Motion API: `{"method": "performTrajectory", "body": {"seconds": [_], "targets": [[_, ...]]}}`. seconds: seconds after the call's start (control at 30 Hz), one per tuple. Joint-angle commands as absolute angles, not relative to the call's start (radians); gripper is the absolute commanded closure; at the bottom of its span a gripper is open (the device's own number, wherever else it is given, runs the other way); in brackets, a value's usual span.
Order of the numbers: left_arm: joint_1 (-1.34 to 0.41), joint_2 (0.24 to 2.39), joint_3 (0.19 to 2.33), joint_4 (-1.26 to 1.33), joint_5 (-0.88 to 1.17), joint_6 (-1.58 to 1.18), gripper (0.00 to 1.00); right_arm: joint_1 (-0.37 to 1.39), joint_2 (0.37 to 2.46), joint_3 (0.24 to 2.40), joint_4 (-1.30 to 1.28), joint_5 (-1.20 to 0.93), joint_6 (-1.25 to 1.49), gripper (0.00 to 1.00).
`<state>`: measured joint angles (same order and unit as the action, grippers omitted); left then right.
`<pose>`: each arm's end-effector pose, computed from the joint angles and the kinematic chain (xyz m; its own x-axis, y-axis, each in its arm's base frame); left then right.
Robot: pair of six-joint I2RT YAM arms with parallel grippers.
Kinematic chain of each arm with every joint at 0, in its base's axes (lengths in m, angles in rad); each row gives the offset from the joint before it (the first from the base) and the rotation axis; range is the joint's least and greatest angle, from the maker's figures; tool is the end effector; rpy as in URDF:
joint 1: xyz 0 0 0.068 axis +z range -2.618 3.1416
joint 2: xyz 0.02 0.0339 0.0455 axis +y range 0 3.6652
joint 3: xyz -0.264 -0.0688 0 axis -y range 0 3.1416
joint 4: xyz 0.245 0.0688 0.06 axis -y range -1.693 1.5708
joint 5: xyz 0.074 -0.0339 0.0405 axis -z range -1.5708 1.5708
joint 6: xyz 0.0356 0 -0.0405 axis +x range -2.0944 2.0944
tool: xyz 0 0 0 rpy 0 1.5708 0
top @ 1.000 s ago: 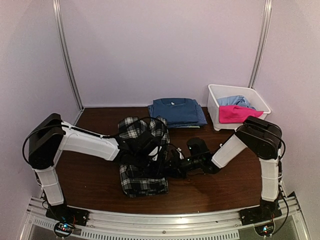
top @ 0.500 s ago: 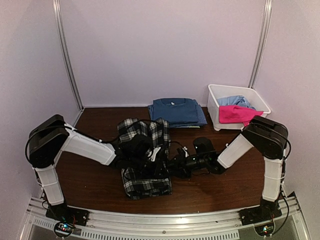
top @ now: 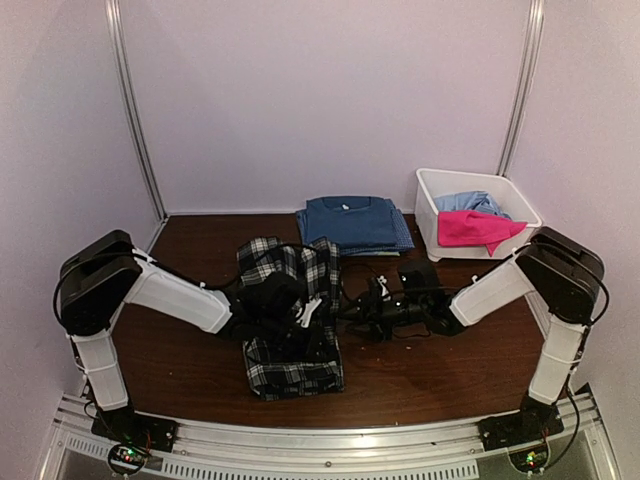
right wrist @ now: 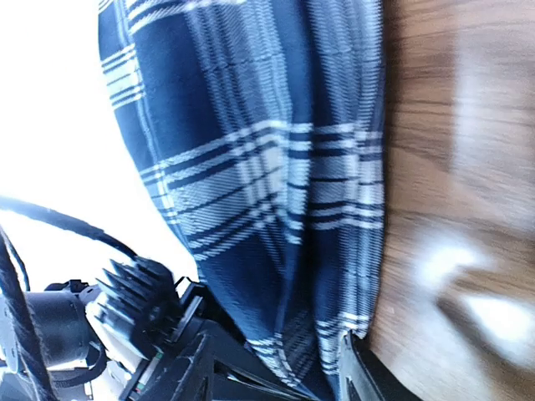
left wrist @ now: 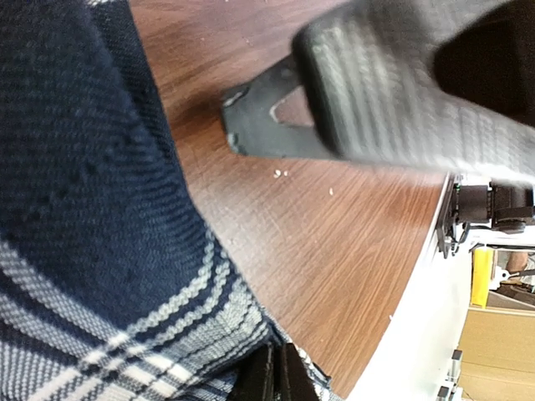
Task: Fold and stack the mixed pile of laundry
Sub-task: Smooth out the rectangle-folded skirt at the center of the board.
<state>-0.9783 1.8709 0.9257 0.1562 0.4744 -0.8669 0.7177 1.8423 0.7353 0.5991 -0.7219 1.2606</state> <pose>0.1901 -0.3115 0.1272 -0.9560 0.2058 -0.2089 0.2918 0.5975 -0.7469 0.2422 0.2427 0.1266 -0.9961 0.0792 0.0393 0.0654 0.3613 0.9302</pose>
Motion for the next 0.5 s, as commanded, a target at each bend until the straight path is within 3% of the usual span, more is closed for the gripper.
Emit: {"method": "performTrajectory", "body": {"seconds": [0.0, 0.13, 0.3, 0.47], "targets": [[-0.976, 1.892, 0.947, 0.159, 0.498, -0.836, 0.94, 0.739, 1.885, 0.764, 0.579, -0.742, 1.224, 0.47], [-0.974, 1.892, 0.943, 0.159, 0.5, -0.838, 0.94, 0.748, 1.904, 0.789, 0.548, -0.747, 1.215, 0.39], [-0.971, 1.893, 0.952, 0.149, 0.502, -0.828, 0.94, 0.754, 1.935, 0.82, 0.472, -0.735, 1.189, 0.44], [-0.969, 1.897, 0.956, 0.142, 0.501, -0.822, 0.94, 0.772, 1.962, 0.861, 0.481, -0.768, 1.173, 0.4]]}}
